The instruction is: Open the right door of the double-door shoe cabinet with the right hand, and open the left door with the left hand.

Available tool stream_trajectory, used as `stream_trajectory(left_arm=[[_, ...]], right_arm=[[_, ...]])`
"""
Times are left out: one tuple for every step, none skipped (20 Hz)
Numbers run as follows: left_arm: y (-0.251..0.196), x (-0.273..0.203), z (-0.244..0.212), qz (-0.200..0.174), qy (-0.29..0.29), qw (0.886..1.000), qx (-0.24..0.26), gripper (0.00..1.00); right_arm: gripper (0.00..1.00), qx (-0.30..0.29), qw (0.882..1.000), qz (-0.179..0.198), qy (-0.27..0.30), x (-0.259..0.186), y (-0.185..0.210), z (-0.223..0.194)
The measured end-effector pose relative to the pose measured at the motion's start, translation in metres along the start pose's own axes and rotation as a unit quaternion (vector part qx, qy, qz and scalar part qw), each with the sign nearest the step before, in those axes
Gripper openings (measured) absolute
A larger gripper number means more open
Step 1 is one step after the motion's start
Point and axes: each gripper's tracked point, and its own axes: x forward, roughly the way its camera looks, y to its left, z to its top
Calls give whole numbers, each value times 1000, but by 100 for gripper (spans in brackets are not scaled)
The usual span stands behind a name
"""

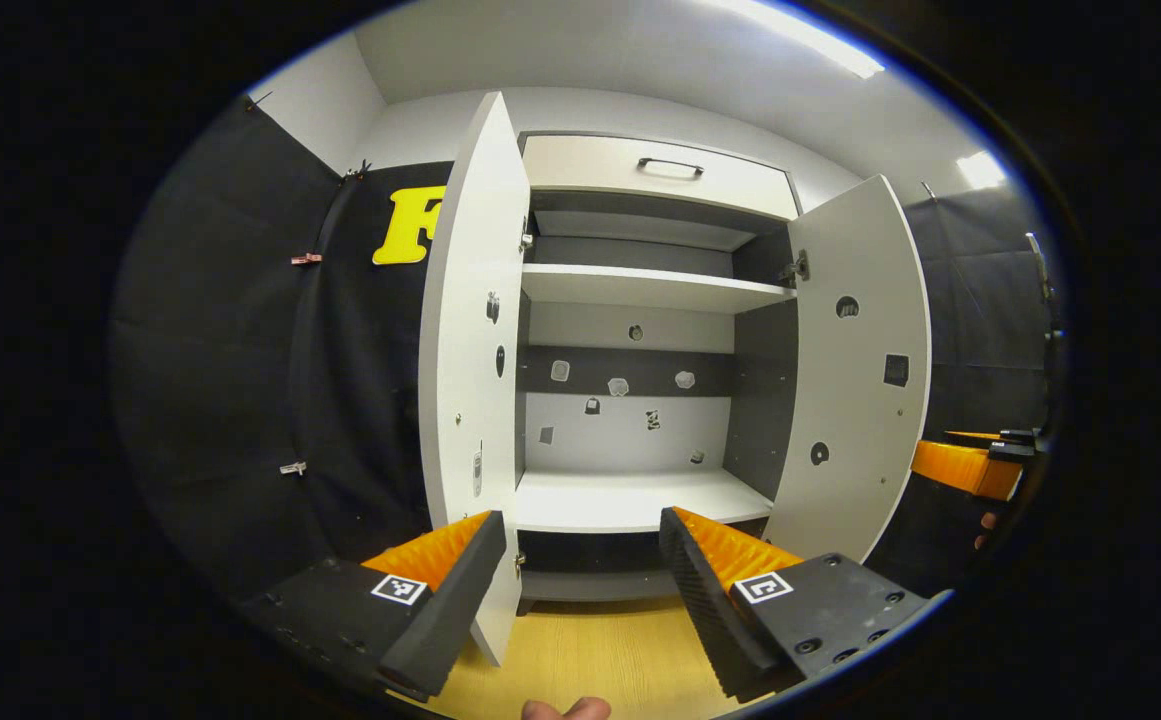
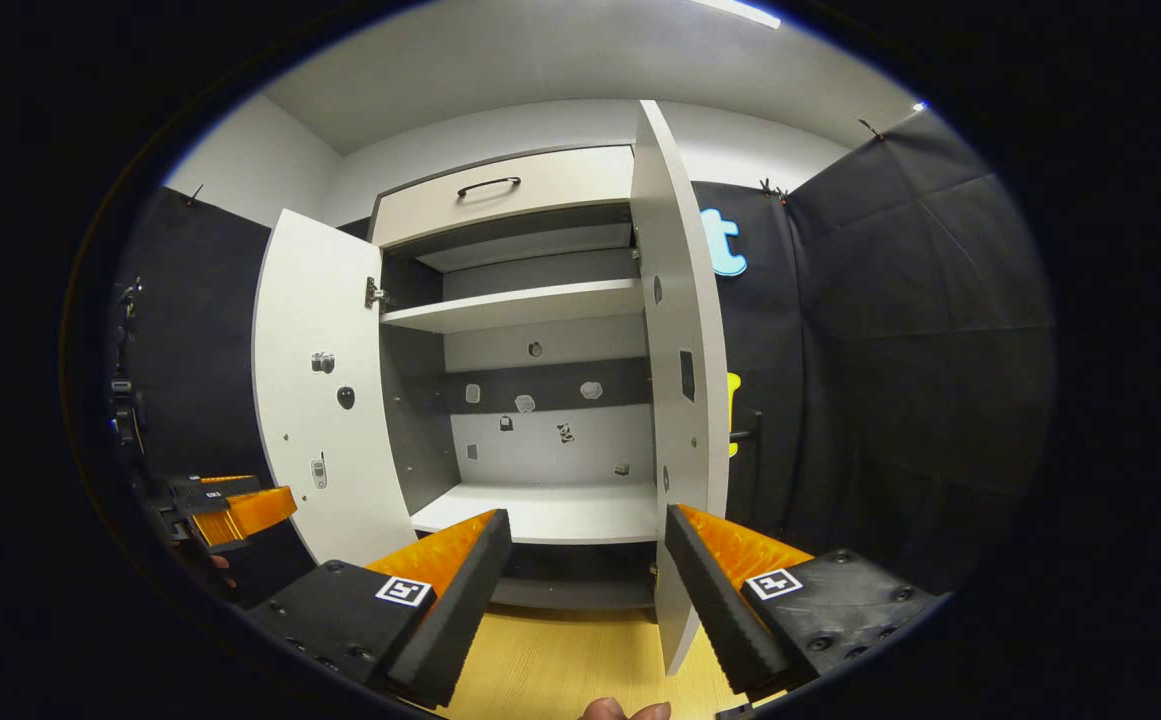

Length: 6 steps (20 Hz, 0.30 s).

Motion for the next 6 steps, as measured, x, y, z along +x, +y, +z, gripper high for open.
stream_trajectory(left_arm=[[0,0,1,0,-1,1000,0,95],[1,1,1,1,-1,1000,-1,96],[1,1,1,1,-2,1000,0,96],[2,1,2,1,-2,1000,1,95],[2,0,2,2,-2,1000,2,96],[2,1,2,2,-2,1000,3,95]], right_arm=[[98,0,1000,1,0,0,1,0],[98,0,1000,2,0,0,2,-1],[98,-2,1000,2,0,0,2,-1],[98,-3,1000,2,1,1,2,-2],[98,-5,1000,3,0,1,3,-2],[98,-5,1000,3,0,2,4,-2]])
